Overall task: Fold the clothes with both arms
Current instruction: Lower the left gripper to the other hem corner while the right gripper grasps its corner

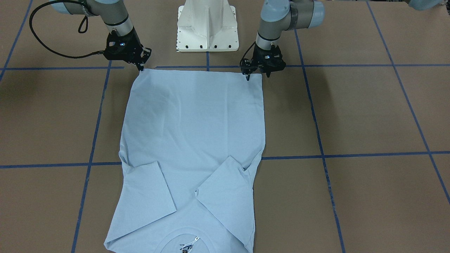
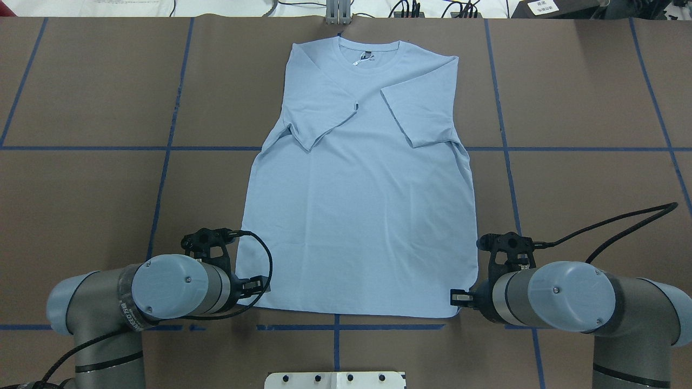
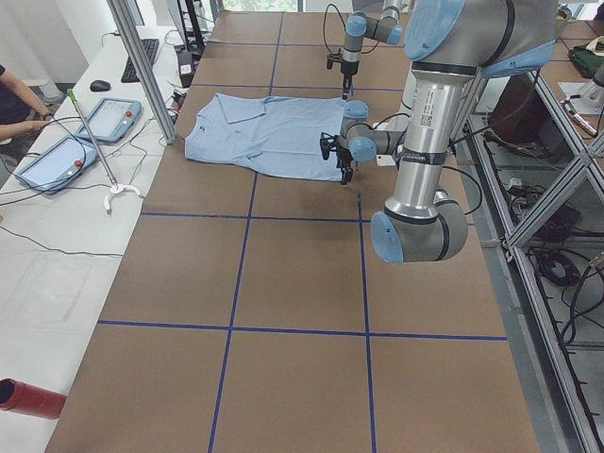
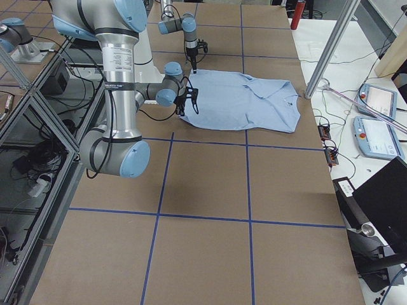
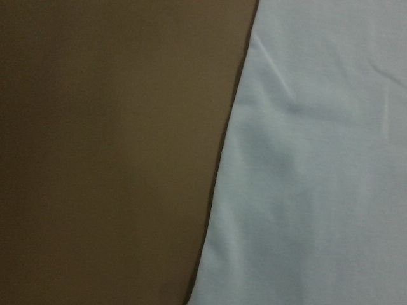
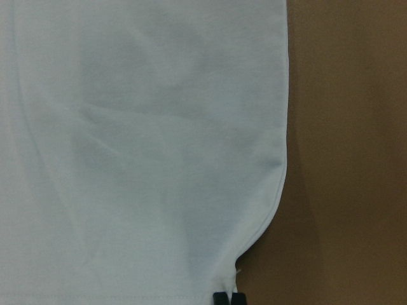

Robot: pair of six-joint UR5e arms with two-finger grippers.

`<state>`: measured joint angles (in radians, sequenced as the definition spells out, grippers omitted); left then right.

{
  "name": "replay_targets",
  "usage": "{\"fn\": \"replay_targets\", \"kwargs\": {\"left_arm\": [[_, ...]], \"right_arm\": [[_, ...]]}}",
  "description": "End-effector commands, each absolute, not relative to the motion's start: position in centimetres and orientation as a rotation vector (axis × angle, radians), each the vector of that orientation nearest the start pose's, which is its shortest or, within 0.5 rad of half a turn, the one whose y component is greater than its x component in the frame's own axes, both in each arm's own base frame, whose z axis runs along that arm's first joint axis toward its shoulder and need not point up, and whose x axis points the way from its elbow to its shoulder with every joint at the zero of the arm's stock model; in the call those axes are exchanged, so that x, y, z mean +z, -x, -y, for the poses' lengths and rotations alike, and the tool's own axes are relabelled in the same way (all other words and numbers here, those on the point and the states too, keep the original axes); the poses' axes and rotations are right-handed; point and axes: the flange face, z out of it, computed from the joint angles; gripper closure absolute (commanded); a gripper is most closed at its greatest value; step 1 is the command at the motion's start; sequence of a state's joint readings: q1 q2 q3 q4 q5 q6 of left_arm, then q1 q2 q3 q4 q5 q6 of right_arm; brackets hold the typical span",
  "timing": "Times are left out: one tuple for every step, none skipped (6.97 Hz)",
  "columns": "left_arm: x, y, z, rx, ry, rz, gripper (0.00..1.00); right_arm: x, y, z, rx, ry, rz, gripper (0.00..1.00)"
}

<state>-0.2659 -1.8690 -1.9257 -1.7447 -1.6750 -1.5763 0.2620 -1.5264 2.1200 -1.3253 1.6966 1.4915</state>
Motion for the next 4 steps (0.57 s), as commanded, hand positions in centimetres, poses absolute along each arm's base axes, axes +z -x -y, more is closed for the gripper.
{"fn": "replay_targets", "kwargs": {"left_arm": [[32.52,-52.32,26.96,-0.214,-0.008,-0.832,0.16],[32.61,-52.33,26.87,-0.211,-0.008,-0.830,0.19],[32.54,-52.36,26.88,-0.213,-0.008,-0.830,0.28],[32.54,-52.40,26.80,-0.211,-0.007,-0.830,0.42]], "right_arm": [[35.95,43.48,24.47,0.124,-0.027,0.846,1.00],[35.95,43.48,24.47,0.122,-0.028,0.846,1.00],[35.95,43.48,24.47,0.122,-0.028,0.846,1.00],[35.95,43.48,24.46,0.122,-0.026,0.847,1.00]]}}
